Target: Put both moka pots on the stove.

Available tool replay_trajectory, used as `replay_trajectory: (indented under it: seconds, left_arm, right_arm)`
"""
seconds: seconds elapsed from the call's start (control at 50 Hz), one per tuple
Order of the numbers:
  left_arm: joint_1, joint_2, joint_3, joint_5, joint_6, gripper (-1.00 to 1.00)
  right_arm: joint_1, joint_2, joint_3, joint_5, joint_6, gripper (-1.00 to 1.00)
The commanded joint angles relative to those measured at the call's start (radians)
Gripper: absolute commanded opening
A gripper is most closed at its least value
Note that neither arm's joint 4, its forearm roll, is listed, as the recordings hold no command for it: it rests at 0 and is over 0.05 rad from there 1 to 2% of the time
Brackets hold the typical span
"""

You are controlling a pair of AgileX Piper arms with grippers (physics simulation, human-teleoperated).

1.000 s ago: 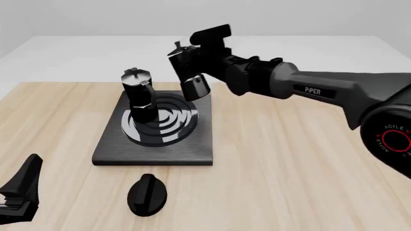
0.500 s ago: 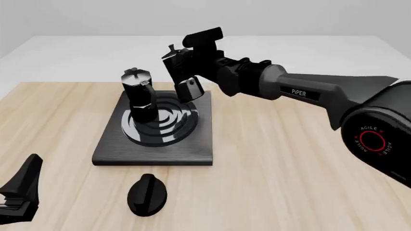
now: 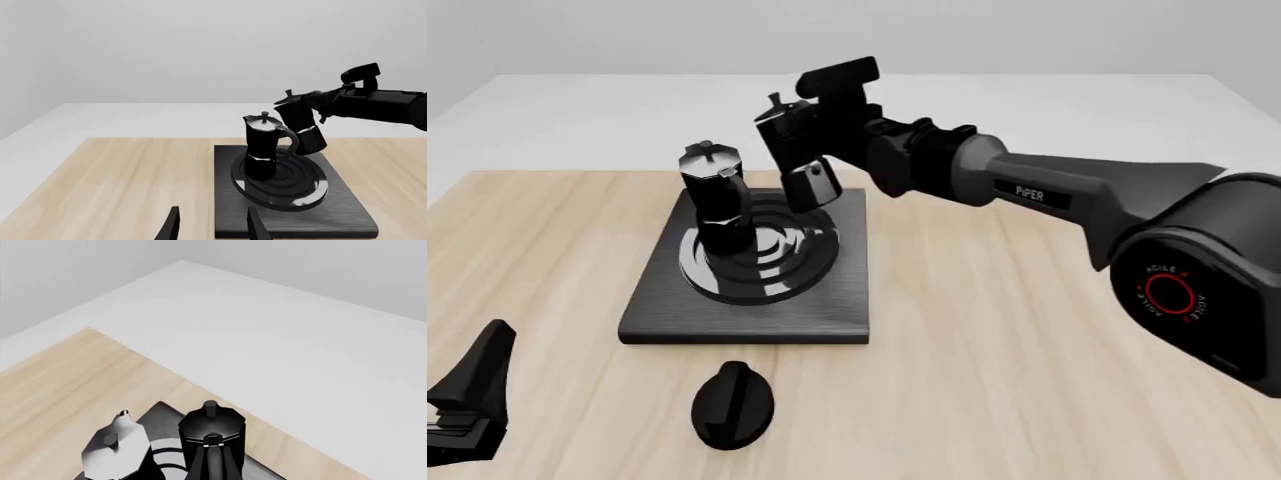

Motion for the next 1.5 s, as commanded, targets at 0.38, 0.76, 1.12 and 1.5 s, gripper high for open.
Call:
replay_trajectory:
  seconds: [0.38, 0.76, 1.12, 1.5]
  left_arm:
    - [0.000, 0.000, 0.000, 0.000, 0.000, 1.00]
    - [0.000, 0.000, 0.000, 0.000, 0.000, 1.00]
    - [0.000, 0.000, 0.000, 0.000, 0.000, 1.00]
    - [0.000, 0.000, 0.000, 0.000, 0.000, 1.00]
  right_arm:
    - [0.010, -0.002, -0.070, 0.016, 0.020, -1.00]
    - [0.018, 0.030, -0.088, 0.037, 0.033, -1.00]
    - [0.006, 0.012, -0.023, 0.008, 0.034, -1.00]
    - [0.005, 0.004, 0.007, 0.000, 0.043, -1.00]
